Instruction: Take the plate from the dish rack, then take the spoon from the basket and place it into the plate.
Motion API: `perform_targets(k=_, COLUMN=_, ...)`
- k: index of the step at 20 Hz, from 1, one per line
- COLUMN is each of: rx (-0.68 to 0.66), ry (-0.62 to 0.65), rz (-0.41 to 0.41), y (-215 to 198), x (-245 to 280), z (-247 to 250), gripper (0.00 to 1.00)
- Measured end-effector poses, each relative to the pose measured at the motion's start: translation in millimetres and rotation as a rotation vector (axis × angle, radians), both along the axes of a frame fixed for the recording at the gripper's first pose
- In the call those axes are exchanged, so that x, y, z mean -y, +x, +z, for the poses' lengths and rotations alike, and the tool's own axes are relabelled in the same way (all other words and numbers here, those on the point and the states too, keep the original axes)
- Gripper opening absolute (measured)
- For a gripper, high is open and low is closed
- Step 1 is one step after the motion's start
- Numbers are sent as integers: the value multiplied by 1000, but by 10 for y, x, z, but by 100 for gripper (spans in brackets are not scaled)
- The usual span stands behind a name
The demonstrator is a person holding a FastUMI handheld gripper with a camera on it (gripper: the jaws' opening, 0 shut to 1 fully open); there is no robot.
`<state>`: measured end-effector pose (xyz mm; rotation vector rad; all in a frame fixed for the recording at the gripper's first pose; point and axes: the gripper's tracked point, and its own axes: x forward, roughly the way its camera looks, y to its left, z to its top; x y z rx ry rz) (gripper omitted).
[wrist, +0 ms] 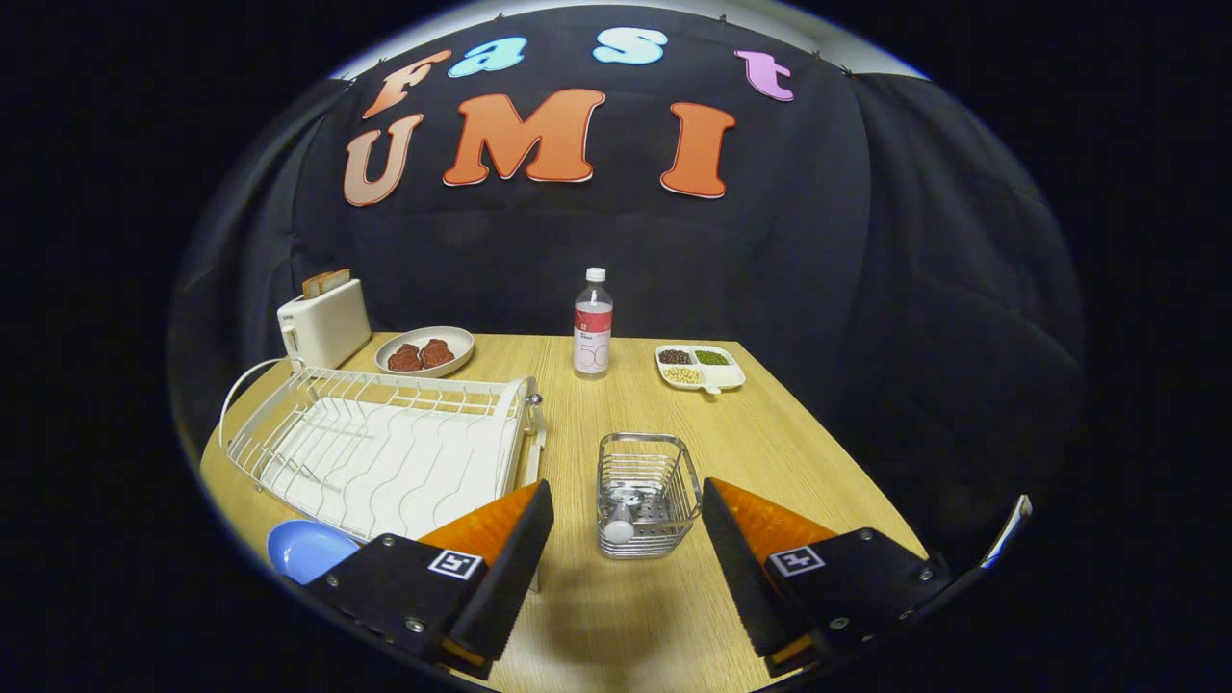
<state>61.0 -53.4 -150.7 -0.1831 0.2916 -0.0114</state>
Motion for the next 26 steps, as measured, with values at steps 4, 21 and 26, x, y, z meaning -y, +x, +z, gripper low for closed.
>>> perform_targets(k=4, rx=-21, ry=31, rz=-3, y=114, x=36, z=-115, gripper=59)
perform_targets(k=21, rx=-7, ry=62, rz=-9, y=-13, x=117, z=405, gripper=6)
perform_targets(k=26, rx=43, ry=60, rz=16, y=-335, x=-4, z=818, gripper=6)
